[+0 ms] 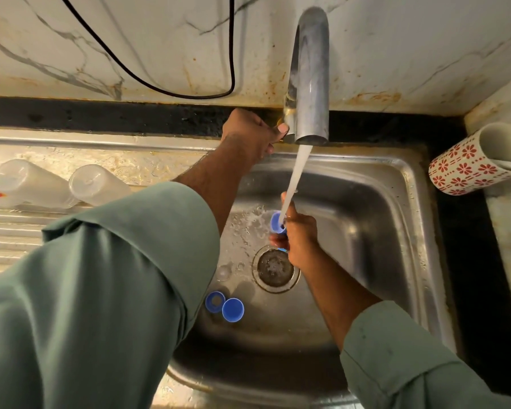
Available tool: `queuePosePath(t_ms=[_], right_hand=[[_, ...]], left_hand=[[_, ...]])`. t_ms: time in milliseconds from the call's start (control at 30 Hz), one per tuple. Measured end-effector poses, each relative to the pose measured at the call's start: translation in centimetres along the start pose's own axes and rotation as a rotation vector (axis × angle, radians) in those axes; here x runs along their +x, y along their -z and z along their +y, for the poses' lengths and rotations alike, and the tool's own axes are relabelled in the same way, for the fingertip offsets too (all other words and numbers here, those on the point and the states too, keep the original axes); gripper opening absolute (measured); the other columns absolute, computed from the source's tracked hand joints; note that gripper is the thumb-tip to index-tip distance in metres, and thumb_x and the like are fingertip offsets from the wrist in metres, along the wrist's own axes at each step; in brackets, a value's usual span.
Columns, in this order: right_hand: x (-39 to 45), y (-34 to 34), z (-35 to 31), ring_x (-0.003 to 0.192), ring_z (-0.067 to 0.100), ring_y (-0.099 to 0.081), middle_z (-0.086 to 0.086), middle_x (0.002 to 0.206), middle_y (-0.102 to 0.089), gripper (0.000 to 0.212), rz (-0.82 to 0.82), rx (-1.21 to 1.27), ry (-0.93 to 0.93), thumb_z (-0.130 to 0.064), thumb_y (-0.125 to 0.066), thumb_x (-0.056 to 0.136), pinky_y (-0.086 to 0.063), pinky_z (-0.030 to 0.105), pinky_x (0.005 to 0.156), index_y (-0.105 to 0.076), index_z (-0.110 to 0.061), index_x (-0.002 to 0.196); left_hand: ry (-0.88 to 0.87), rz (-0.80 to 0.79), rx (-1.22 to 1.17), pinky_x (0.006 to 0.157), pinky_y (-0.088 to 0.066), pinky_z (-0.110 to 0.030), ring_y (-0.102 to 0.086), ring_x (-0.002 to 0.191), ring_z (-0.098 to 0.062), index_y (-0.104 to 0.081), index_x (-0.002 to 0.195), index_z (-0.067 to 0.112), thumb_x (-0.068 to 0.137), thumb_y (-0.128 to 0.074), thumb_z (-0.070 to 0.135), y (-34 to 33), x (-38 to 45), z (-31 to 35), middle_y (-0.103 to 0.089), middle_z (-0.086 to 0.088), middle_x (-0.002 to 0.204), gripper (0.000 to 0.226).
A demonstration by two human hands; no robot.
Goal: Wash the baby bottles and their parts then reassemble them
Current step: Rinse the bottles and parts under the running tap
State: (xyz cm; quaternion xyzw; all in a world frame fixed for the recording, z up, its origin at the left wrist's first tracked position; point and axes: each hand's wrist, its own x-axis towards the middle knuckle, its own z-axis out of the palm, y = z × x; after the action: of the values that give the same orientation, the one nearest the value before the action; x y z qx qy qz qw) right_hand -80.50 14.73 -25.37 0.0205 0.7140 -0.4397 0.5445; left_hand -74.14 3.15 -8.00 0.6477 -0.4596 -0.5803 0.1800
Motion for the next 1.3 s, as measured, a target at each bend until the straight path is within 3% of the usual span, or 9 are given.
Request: queuePosePath(t_ms=[133,300,400,700,833,967,1100,1233,1300], right_hand=[[0.3,0.2,-0.2,0.043,0.02,-0.049,0.012,0.063,-0.061,0.073,0.022,-0.17,0.061,-0.08,-0.058,0.07,-0.041,0.027,0.045,-0.064,-0.007,0.071],[-0.1,0.3,-0.6,0.071,0.025,-0.063,0.015,0.089,-0.069,0.015,-0.244,-0.2,0.095,-0.02,-0.071,0.089,-0.055,0.029,0.057,-0.063,-0.008,0.089],[-0.2,0.7,0.1,0.073,0.021,-0.063,0.005,0.08,-0.066,0.029,-0.298,-0.243,0.335,0.004,-0.077,0.076,-0.057,0.03,0.069,-0.058,-0.015,0.086],[-0.3,2.8,0.4,0.073,0.013,-0.063,0.0,0.084,-0.067,0.028,-0.221,-0.699,0.647,-0.019,-0.083,0.075,-0.051,0.017,0.071,-0.071,-0.003,0.094],[-0.4,3.8,1.2,0.076,0.017,-0.068,0.005,0.086,-0.073,0.03,-0.247,-0.779,0.71,-0.024,-0.085,0.072,-0.057,0.027,0.077,-0.074,-0.005,0.091],[-1.9,2.4,0.3,0.078,0.006,-0.067,0.007,0.094,-0.075,0.03,-0.244,-0.609,0.717,-0.016,-0.085,0.071,-0.054,0.018,0.082,-0.075,-0.005,0.098],[-2.9,1.8,-1.3,0.063,-0.001,-0.06,-0.003,0.072,-0.069,0.023,-0.162,-0.399,0.722,-0.016,-0.083,0.075,-0.05,0.011,0.066,-0.069,-0.033,0.078],[-3.6,2.0,-1.2,0.061,-0.003,-0.057,-0.023,0.06,-0.061,0.015,-0.12,-0.469,0.813,-0.023,-0.082,0.076,-0.044,0.007,0.063,-0.07,-0.025,0.085],[-3.9,2.1,-1.4,0.068,0.002,-0.062,-0.018,0.066,-0.066,0.013,-0.083,-0.477,0.798,-0.033,-0.08,0.078,-0.051,0.016,0.068,-0.072,-0.027,0.086]], left_hand=[[-0.005,0.037,-0.025,0.066,-0.041,-0.025,-0.048,0.056,-0.015,-0.049,0.073,0.011,0.099,-0.045,0.014,-0.3,-0.2,0.2,-0.053,-0.007,0.072,0.027],[-0.011,0.035,0.006,0.065,-0.043,-0.025,-0.051,0.057,-0.014,-0.051,0.075,0.012,0.099,-0.048,0.014,-0.1,0.1,0.2,-0.055,-0.007,0.074,0.025],[-0.042,0.045,0.054,0.055,-0.041,-0.022,-0.049,0.053,-0.014,-0.051,0.075,0.012,0.099,-0.05,0.014,-0.2,0.4,0.1,-0.055,-0.006,0.072,0.025],[-0.033,0.063,0.045,0.043,-0.034,-0.022,-0.046,0.049,-0.012,-0.056,0.093,0.009,0.097,-0.051,0.012,-0.3,0.7,-0.5,-0.057,-0.008,0.081,0.007],[-0.036,0.081,0.082,0.038,-0.031,-0.02,-0.043,0.041,-0.01,-0.056,0.093,0.009,0.096,-0.052,0.01,-0.3,0.9,-0.6,-0.058,-0.009,0.077,0.005],[-0.032,0.09,0.088,0.039,-0.031,-0.019,-0.041,0.031,-0.006,-0.055,0.084,0.01,0.096,-0.055,0.013,-0.2,1.1,-0.7,-0.057,-0.008,0.072,0.012],[0.012,0.079,0.012,0.046,-0.035,-0.024,-0.046,0.039,-0.011,-0.051,0.077,0.012,0.097,-0.054,0.015,-0.2,1.1,-0.7,-0.058,-0.009,0.073,0.02],[0.003,0.083,0.105,0.034,-0.035,-0.015,-0.05,0.045,-0.013,-0.063,0.086,0.002,0.094,-0.064,0.019,-0.1,0.9,-1.2,-0.061,-0.008,0.066,0.019],[0.026,0.073,0.068,0.034,-0.035,-0.015,-0.049,0.045,-0.013,-0.061,0.08,0.001,0.097,-0.059,0.015,-0.4,0.7,-1.3,-0.058,-0.007,0.061,0.022]])
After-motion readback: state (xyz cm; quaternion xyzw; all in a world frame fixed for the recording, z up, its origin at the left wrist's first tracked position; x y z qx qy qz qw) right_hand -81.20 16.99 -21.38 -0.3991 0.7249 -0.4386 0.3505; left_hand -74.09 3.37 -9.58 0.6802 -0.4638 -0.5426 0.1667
